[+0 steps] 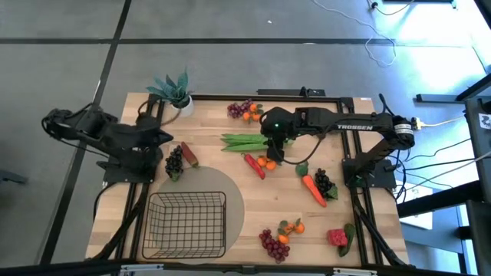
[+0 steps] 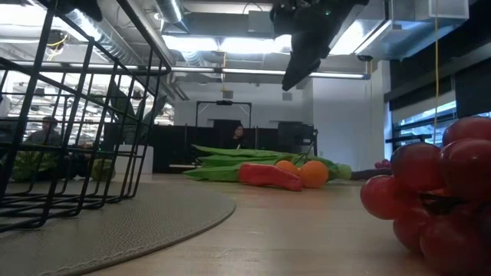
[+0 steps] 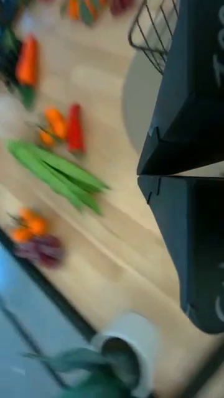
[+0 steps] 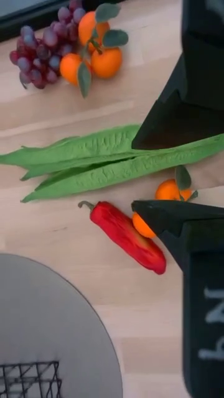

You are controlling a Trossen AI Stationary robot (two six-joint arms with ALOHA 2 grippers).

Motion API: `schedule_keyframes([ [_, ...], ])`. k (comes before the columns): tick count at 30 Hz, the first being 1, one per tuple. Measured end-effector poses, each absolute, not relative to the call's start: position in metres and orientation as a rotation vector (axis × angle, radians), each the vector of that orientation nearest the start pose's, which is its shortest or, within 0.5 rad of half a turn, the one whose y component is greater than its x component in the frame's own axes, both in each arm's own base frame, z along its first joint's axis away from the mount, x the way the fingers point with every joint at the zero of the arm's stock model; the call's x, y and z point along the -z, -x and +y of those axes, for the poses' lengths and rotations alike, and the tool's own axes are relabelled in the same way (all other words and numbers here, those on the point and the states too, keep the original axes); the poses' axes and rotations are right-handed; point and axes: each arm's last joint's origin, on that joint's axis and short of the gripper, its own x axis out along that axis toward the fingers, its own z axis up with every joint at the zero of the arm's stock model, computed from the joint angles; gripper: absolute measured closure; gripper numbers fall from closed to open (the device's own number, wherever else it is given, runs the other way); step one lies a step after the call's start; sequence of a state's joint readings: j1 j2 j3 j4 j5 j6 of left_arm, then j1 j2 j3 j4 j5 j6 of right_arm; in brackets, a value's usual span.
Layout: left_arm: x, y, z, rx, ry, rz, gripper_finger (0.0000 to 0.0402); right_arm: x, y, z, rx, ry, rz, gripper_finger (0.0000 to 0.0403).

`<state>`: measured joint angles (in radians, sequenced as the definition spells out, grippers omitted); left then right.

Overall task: Build produce basket
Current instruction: Put the red chilli pepper into the wire basket

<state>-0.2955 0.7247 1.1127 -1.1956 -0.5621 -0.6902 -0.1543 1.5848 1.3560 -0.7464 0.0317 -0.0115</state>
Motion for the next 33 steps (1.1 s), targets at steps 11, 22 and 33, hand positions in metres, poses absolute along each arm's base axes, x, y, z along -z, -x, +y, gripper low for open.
schedule_keyframes([
  [11, -0.34, -0.117, -0.013, -0.575, 0.519, 0.93, 0.0401, -0.29, -0.326, -0.047, 0.069, -0.003, 0.981, 0.0277],
  [22, -0.337, -0.124, -0.005, -0.645, 0.543, 0.947, 0.0323, -0.287, -0.321, -0.045, 0.084, -0.113, 1.037, 0.0277],
  [33, -0.337, -0.124, 0.001, -0.691, 0.567, 0.929, 0.0316, -0.276, -0.335, -0.041, 0.078, -0.378, 1.021, 0.0277],
])
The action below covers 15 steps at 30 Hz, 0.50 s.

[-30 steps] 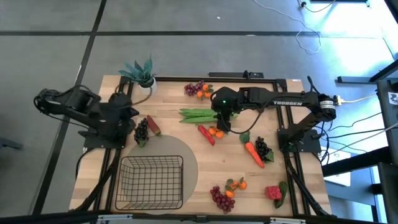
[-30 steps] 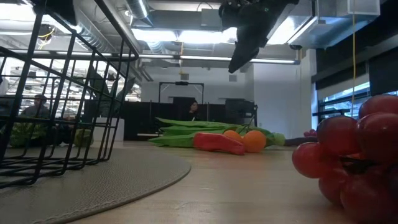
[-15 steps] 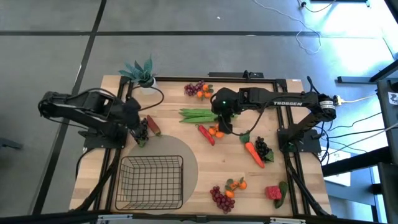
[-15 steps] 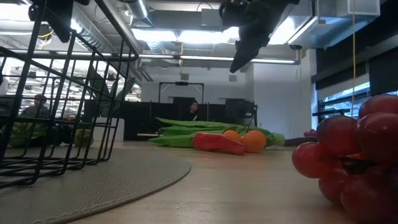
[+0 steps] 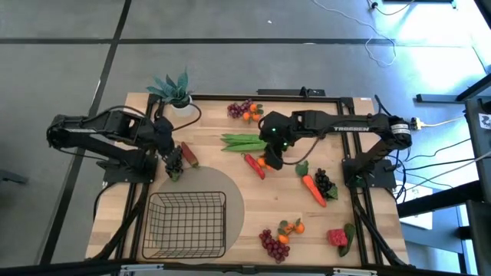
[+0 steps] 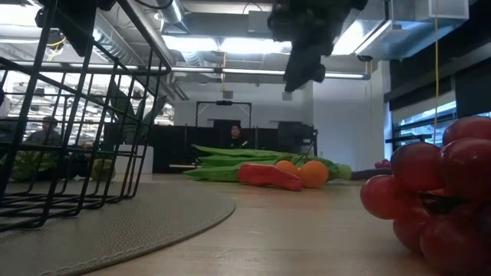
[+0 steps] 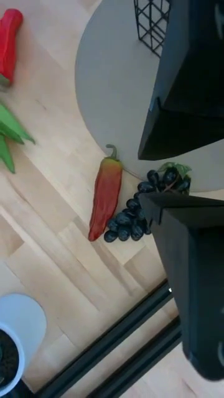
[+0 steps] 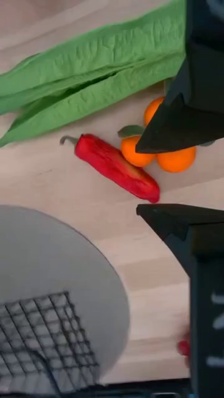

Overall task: Build produce basket
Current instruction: Put the red chilli pepper into the wire basket

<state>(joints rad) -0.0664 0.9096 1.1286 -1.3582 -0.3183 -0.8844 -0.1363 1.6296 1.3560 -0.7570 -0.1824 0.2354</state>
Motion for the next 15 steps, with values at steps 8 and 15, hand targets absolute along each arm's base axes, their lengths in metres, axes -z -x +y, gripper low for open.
schedule_keyframes([
  [8, -0.337, -0.124, 0.001, -0.694, 0.564, 0.928, 0.0317, -0.243, -0.364, -0.043, 0.145, -0.495, 1.01, 0.0277],
  [15, -0.337, -0.124, 0.001, -0.695, 0.562, 0.927, 0.0317, -0.211, -0.385, -0.04, 0.236, -0.516, 1.004, 0.0277],
])
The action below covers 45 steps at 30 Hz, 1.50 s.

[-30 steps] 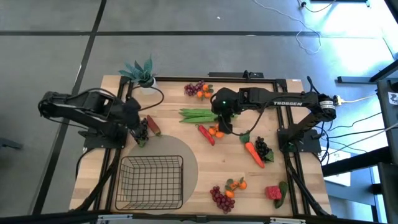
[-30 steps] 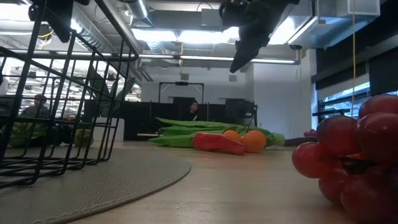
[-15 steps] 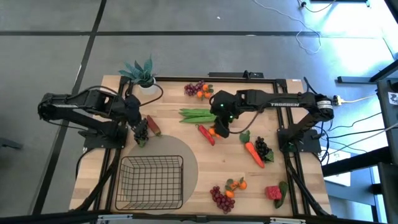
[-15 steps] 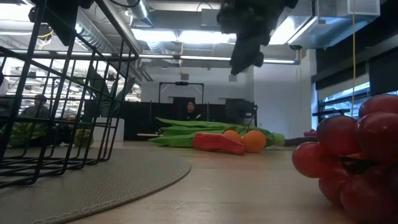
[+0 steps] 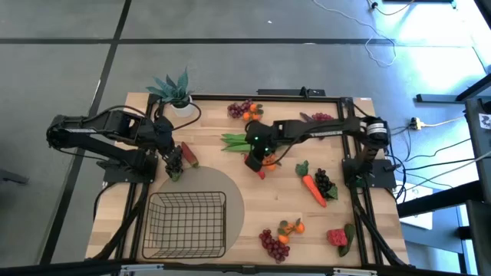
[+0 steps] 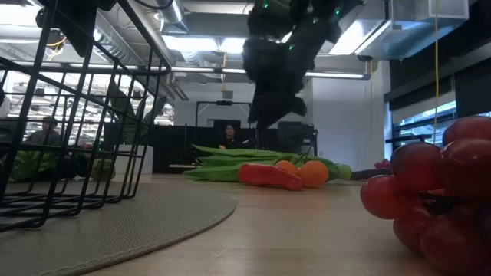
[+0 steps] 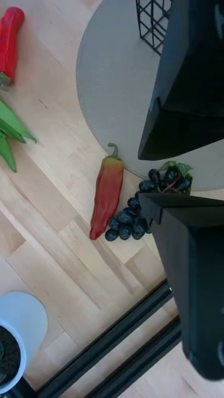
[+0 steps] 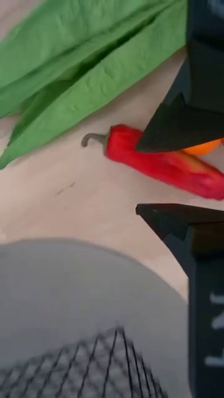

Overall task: Build produce basket
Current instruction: Put the red chilli pepper into the wire basket

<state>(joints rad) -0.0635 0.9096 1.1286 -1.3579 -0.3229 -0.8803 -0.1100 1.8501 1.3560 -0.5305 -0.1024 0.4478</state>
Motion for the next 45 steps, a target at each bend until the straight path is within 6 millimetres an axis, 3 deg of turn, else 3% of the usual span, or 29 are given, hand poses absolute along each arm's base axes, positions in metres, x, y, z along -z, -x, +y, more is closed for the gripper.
schedule_keyframes([
  [7, -0.337, -0.124, 0.001, -0.695, 0.562, 0.927, 0.0317, -0.184, -0.394, -0.041, 0.278, -0.521, 1.056, 0.0277],
  [13, -0.337, -0.124, 0.001, -0.696, 0.562, 0.927, 0.0317, -0.174, -0.397, -0.04, 0.275, -0.491, 1.076, 0.0277],
  [25, -0.337, -0.124, 0.001, -0.696, 0.562, 0.927, 0.0317, -0.163, -0.398, -0.041, 0.312, -0.473, 1.101, 0.0277],
  [41, -0.337, -0.124, 0.001, -0.696, 0.561, 0.927, 0.0317, -0.148, -0.405, -0.041, 0.227, -0.455, 1.116, 0.0277],
  [45, -0.337, -0.124, 0.001, -0.696, 0.561, 0.929, 0.0317, -0.148, -0.405, -0.041, 0.236, -0.448, 1.117, 0.0299],
])
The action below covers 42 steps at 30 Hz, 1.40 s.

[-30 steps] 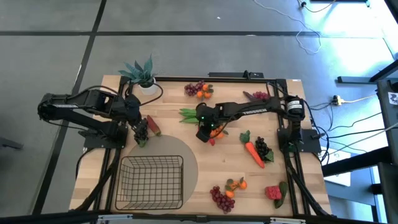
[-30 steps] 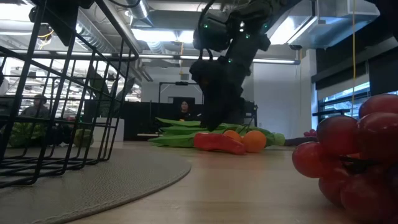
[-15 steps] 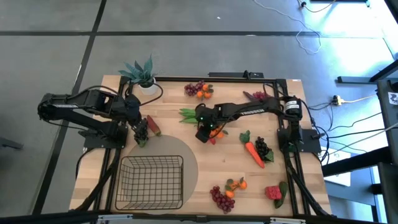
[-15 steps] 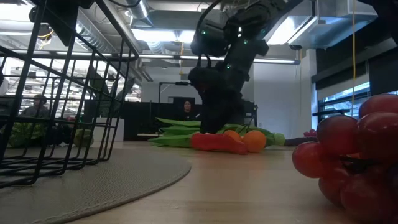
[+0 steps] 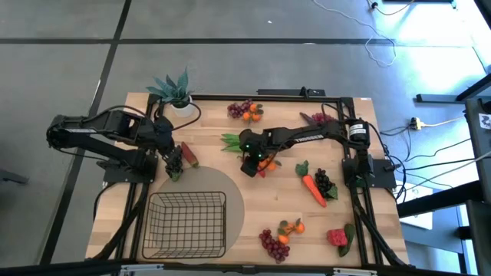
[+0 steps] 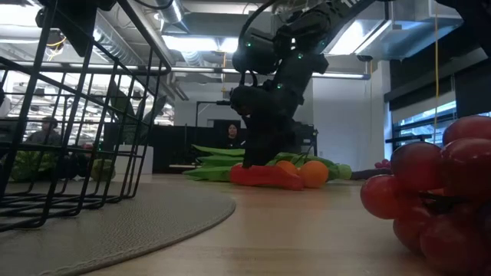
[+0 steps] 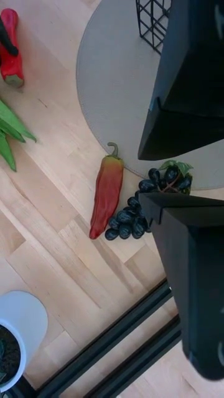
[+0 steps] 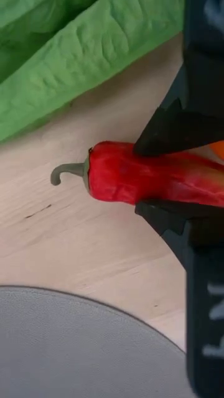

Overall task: Build produce basket
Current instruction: Put the red chilli pepper into the wire basket

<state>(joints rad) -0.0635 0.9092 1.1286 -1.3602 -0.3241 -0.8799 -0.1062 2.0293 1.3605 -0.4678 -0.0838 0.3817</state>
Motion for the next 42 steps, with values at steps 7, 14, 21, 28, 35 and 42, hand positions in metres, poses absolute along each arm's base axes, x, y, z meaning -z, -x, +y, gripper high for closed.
schedule_keyframes([
  [7, -0.337, -0.124, 0.001, -0.697, 0.561, 0.929, 0.0317, -0.147, -0.404, -0.041, 0.243, -0.447, 1.121, 0.0391],
  [14, -0.337, -0.124, 0.001, -0.697, 0.56, 0.929, 0.0317, -0.149, -0.405, -0.042, 0.263, -0.463, 1.118, 0.0401],
  [21, -0.337, -0.124, 0.001, -0.697, 0.56, 0.929, 0.0317, -0.166, -0.413, -0.043, 0.24, -0.42, 1.146, 0.0401],
  [28, -0.337, -0.124, 0.001, -0.675, 0.52, 0.942, 0.0317, -0.207, -0.42, -0.043, 0.238, -0.404, 1.187, 0.0403],
  [35, -0.337, -0.124, 0.001, -0.671, 0.514, 0.945, 0.0317, -0.22, -0.424, -0.043, 0.215, -0.449, 1.156, 0.0387],
  [42, -0.337, -0.124, 0.001, -0.671, 0.513, 0.945, 0.0317, -0.219, -0.421, -0.043, 0.234, -0.468, 1.187, 0.0329],
])
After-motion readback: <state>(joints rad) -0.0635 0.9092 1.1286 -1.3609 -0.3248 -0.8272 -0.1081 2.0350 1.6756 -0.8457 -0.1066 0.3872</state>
